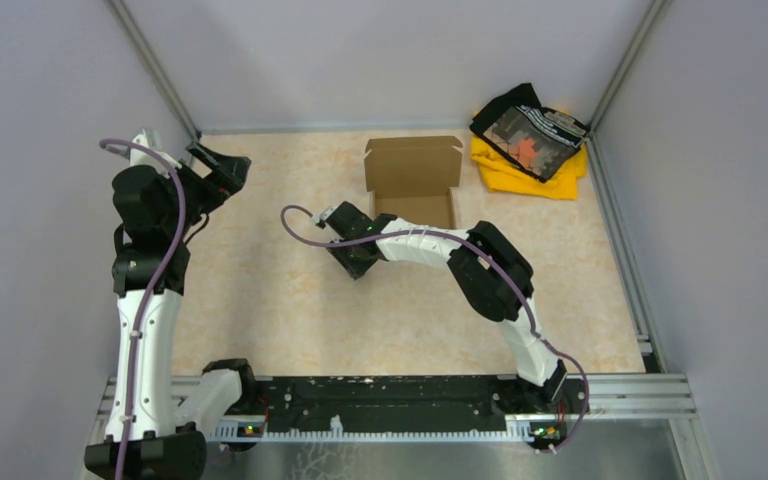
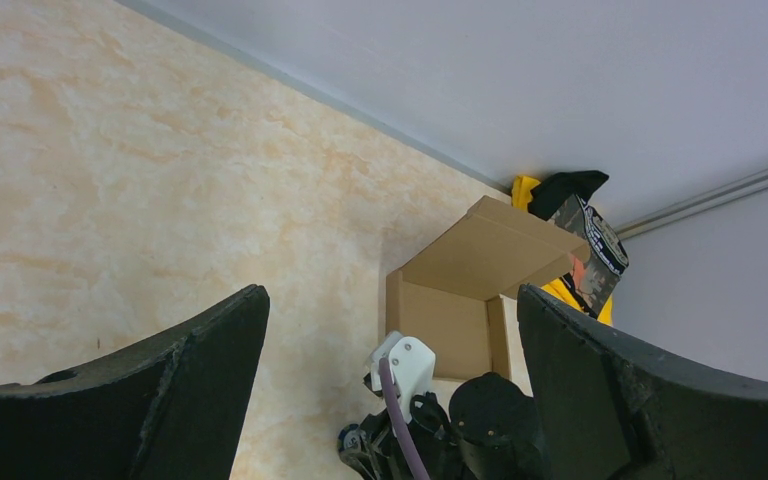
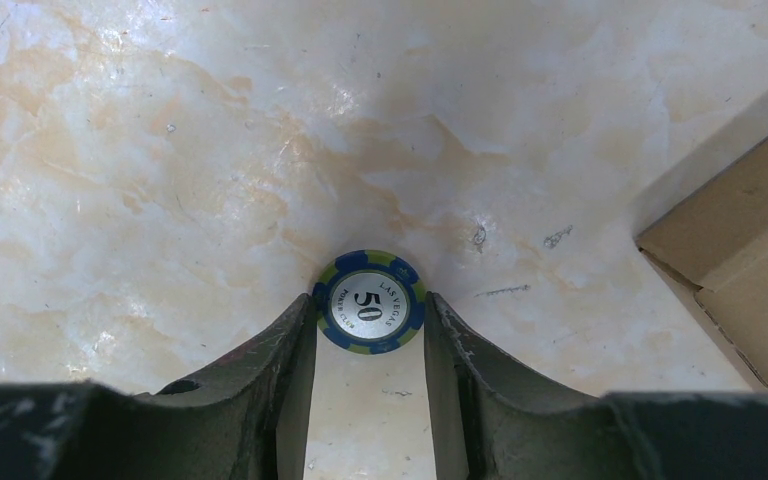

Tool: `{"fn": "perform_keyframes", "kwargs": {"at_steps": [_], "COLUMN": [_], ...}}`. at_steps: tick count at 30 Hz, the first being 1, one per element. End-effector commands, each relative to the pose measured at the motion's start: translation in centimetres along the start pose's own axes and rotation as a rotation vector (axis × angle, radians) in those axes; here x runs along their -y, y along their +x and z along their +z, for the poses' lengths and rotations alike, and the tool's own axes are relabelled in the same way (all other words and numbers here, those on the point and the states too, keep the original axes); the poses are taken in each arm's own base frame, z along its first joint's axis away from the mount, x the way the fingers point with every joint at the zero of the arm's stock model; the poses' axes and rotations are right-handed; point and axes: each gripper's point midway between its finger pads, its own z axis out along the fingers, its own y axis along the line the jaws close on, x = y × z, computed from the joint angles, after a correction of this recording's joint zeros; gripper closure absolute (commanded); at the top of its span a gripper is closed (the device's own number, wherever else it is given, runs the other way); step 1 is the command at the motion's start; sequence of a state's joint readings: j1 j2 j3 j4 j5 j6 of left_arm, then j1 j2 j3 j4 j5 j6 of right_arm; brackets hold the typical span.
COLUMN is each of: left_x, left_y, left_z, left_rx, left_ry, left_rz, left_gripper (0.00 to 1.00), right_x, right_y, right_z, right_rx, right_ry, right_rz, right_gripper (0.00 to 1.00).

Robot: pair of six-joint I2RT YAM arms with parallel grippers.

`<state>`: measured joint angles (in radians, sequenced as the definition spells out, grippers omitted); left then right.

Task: Fold the paper box

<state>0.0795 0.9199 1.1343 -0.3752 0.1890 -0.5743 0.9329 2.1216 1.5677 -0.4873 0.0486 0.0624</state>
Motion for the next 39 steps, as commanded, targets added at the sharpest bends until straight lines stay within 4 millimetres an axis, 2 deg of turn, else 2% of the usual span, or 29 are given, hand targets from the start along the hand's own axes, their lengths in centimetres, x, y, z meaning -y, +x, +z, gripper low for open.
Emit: {"fn": "perform_keyframes", "kwargs": {"at_steps": [1, 20, 26, 31, 39], "left_x": [0.2, 0.1, 0.1, 0.0, 0.1], "left_y": [-0.5, -0.5, -0.4, -0.4, -0.5], "left_z": [-0.3, -0.3, -0.3, -0.3, -0.3], "left_rx": [0.028, 0.028, 0.027, 0.026, 0.028], "left_ry": [0.009, 0.010, 0.008, 0.007, 0.007], "left_rz": [0.015, 0.013, 0.013, 0.014, 0.017], "left_gripper": [0.01, 0.01, 0.01, 0.01, 0.01], "right_x": [0.1, 1.6, 0.7, -0.1, -1.4], "right_y": [-1.3, -2.6, -2.7, -3.0, -2.3], "right_z": [-1.0, -1.2, -1.9, -2.6, -1.3], "right_rx": [0.026, 0.048, 0.079, 0.116, 0.078], "right_ry": [0.006, 0.017, -0.014, -0.044, -0.056], "right_rz": [0.004, 0.028, 0.010, 0.005, -0.037], "right_gripper": [0.65, 0.64, 0.47, 0.45, 0.42]}}
